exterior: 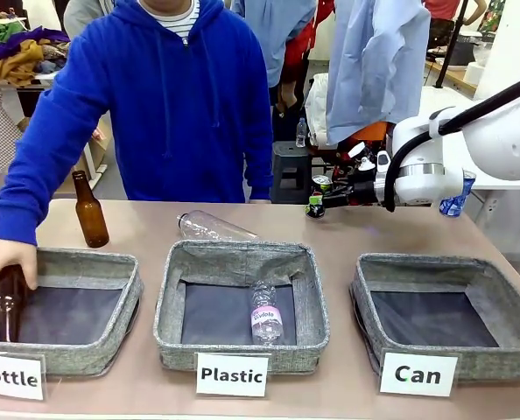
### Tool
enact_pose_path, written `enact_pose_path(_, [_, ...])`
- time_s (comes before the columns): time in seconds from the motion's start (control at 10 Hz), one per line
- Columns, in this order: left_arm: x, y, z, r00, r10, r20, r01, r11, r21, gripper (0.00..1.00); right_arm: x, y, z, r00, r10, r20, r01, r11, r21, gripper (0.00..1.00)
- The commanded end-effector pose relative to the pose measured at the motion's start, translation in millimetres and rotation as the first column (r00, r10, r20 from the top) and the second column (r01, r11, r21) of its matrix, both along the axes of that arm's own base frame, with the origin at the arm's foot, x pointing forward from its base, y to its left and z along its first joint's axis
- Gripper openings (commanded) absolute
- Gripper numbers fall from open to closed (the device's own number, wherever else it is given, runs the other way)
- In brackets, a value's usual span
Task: Sort the can waste into the basket.
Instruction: Pick up the can waste from the table and place it in the right Fabric basket.
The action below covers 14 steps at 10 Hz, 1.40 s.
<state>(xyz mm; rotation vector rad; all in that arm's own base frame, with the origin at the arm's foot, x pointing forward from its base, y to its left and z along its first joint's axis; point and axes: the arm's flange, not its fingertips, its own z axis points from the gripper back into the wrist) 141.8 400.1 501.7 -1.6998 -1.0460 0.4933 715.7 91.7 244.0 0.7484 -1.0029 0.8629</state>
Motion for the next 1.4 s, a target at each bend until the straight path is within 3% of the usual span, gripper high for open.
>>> enact_pose_path(0.0, [-1.5, -2.6, -0.4, 1.0, -0.02, -0.014, 0.021, 0.999, 0.036, 1.0, 4.7, 1.3, -2.9, 1.0, 0.014, 0.022, -0.015, 0.999, 0.041, 1.0])
enact_pose_path(0.1, [-2.3, -4.6, -2.0, 1.0, -0.02, -0.018, 0.021, 0.999, 0.036, 1.0, 3.8, 0.6, -2.3, 1.0, 0.019, 0.019, -0.019, 0.999, 0.032, 0.65])
enact_pose_path(0.2, [-0.1, -7.9, -1.4, 1.0, -0.027, -0.017, 0.027, 0.999, 0.039, 1.0, 4.8, 0.6, -2.1, 1.0, 0.019, 0.013, -0.02, 0.999, 0.035, 0.44])
enact_pose_path(0.3, [0.1, -10.8, -0.6, 0.999, -0.034, -0.018, 0.035, 0.998, 0.043, 1.0, 5.1, 1.1, -2.2, 1.0, 0.016, 0.009, -0.016, 0.999, 0.035, 0.09])
enact_pose_path(0.4, [0.4, -10.4, -1.7, 0.999, -0.038, -0.024, 0.04, 0.998, 0.05, 1.0, 3.7, 3.0, -3.1, 1.0, 0.02, 0.014, -0.02, 0.999, 0.028, 0.0])
enact_pose_path(0.6, [3.1, -13.0, -4.2, 0.998, -0.055, -0.035, 0.057, 0.996, 0.063, 1.0, 1.5, 3.6, 0.3, 0.999, 0.03, 0.016, -0.03, 0.999, 0.021, 0.0])
enact_pose_path(0.7, [6.6, -19.6, -4.0, 0.996, -0.079, -0.046, 0.083, 0.993, 0.085, 1.0, -3.2, 3.7, 8.6, 0.999, 0.048, 0.017, -0.048, 0.999, 0.008, 0.07])
enact_pose_path(0.8, [14.8, -32.6, -3.8, 0.991, -0.118, -0.069, 0.126, 0.984, 0.124, 1.0, -11.2, 4.0, 23.7, 0.997, 0.081, 0.011, -0.081, 0.997, -0.002, 0.0])
enact_pose_path(0.9, [23.7, -48.8, -3.6, 0.983, -0.161, -0.093, 0.175, 0.971, 0.165, 1.0, -21.8, 3.3, 41.8, 0.996, 0.09, 0.003, -0.09, 0.995, -0.031, 0.0])
enact_pose_path(1.1, [43.6, -88.9, -5.4, 0.959, -0.246, -0.14, 0.273, 0.934, 0.23, 1.0, -61.7, 0.1, 92.6, 0.99, 0.139, -0.032, -0.142, 0.983, -0.121, 0.0])
enact_pose_path(1.3, [65.1, -144.4, -22.4, 0.909, -0.342, -0.237, 0.405, 0.86, 0.31, 1.0, -119.7, -12.4, 148.5, 0.988, 0.04, -0.149, -0.082, 0.955, -0.285, 0.0])
